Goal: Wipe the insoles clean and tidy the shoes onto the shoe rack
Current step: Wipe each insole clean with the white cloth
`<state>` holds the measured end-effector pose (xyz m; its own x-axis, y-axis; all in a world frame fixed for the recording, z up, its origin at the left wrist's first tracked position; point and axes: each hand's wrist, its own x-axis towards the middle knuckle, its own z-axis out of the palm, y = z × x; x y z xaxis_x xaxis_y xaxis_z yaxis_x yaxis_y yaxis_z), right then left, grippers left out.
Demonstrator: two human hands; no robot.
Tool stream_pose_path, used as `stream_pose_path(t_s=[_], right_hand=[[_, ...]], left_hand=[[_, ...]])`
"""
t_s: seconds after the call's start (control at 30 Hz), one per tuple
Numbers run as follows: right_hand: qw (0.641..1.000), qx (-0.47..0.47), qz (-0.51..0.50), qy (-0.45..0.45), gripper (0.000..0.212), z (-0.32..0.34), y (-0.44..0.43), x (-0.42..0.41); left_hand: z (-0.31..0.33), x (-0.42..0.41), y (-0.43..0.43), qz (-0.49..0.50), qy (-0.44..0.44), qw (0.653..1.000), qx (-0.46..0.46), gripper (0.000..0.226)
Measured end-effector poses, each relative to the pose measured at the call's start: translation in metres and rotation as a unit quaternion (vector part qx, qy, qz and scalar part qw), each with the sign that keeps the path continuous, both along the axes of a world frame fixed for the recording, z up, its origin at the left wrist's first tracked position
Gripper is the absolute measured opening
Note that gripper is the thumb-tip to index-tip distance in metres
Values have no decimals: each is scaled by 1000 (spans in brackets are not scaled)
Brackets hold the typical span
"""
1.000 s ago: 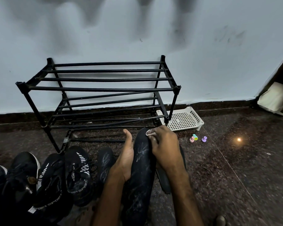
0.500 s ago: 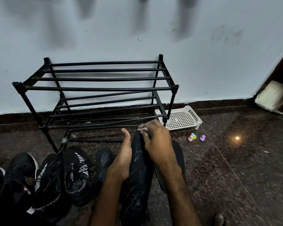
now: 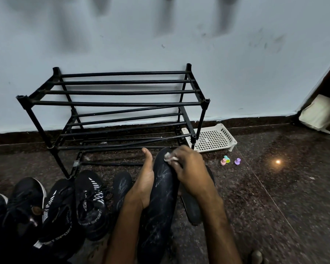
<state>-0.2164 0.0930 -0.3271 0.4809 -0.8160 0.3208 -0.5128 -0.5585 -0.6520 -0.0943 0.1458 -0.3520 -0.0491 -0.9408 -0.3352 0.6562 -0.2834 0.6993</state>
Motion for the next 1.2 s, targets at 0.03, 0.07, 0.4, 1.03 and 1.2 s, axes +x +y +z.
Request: stream_pose_path(t_s=[0.03,0.07,0.4,1.03,1.2], right_hand=[[999,26,-5,24,14,-1,-2,-5],[998,43,-19,49,14,-2,-3,-10],[998,28,-31,53,13,1,7,3],[984,-102,-148,13,18,-13,-4,7],[983,-110,-126,-78,21,-18,-6,-3]], left_hand=[[1,1,0,-3,0,1000,-2,97],[2,1,0,-6,4,1000,-2,99],[2,0,4,2,-14,1000,9,98],[6,8,7,-58,-24,998,-24,103],[2,13,4,-38,-32,998,-25,104]])
